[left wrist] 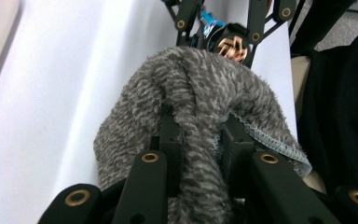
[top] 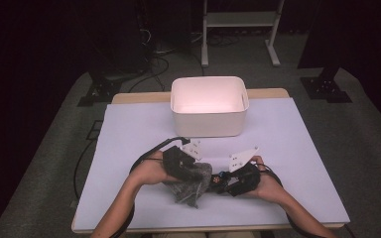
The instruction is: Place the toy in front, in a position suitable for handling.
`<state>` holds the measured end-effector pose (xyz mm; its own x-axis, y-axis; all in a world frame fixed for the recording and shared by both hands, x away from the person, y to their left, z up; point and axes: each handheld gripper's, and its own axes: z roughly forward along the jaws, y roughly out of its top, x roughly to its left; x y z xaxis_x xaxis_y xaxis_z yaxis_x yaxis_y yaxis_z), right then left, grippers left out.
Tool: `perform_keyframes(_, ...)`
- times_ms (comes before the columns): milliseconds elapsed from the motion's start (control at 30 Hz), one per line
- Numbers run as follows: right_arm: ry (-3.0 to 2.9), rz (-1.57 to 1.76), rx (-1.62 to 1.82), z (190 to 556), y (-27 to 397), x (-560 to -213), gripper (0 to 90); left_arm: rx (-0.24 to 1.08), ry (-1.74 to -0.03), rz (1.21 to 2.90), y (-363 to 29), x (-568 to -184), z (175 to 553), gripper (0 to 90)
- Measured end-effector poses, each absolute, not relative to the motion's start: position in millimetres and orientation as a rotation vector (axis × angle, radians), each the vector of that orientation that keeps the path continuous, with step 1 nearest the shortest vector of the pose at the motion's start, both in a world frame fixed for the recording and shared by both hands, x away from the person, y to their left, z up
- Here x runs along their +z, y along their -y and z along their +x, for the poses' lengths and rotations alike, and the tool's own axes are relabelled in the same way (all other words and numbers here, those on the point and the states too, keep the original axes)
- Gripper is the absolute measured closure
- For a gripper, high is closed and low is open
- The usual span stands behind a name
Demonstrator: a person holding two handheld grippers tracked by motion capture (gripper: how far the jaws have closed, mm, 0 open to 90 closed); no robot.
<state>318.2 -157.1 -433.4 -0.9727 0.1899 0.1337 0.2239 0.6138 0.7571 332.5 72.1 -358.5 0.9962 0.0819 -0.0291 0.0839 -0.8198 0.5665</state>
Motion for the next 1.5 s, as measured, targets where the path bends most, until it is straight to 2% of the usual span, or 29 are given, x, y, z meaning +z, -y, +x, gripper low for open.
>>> perform_keyframes(367,2.859,-0.388,-1.195,316,164,-449,55.4,0.025,-0.112,2.543,-70,-367,329,74.5)
perform_keyframes(533,2.865,-0.44,-1.215,317,168,-448,48.6,0.051,-0.092,2.575,-63,-367,328,74.4)
perform_keyframes(633,2.868,-0.442,-1.245,316,168,-443,48.1,0.064,-0.092,2.586,-61,-367,329,74.5)
perform_keyframes(867,2.977,-0.348,-1.228,309,145,-433,53.7,0.074,-0.041,2.616,-46,-365,326,74.5)
perform_keyframes(1133,2.975,-0.324,-1.241,309,145,-434,54.6,0.096,0.057,2.663,-18,-363,320,74.5)
perform_keyframes(1500,2.946,-0.323,-1.235,313,148,-433,56.0,0.116,-0.096,2.636,-74,-361,327,74.5)
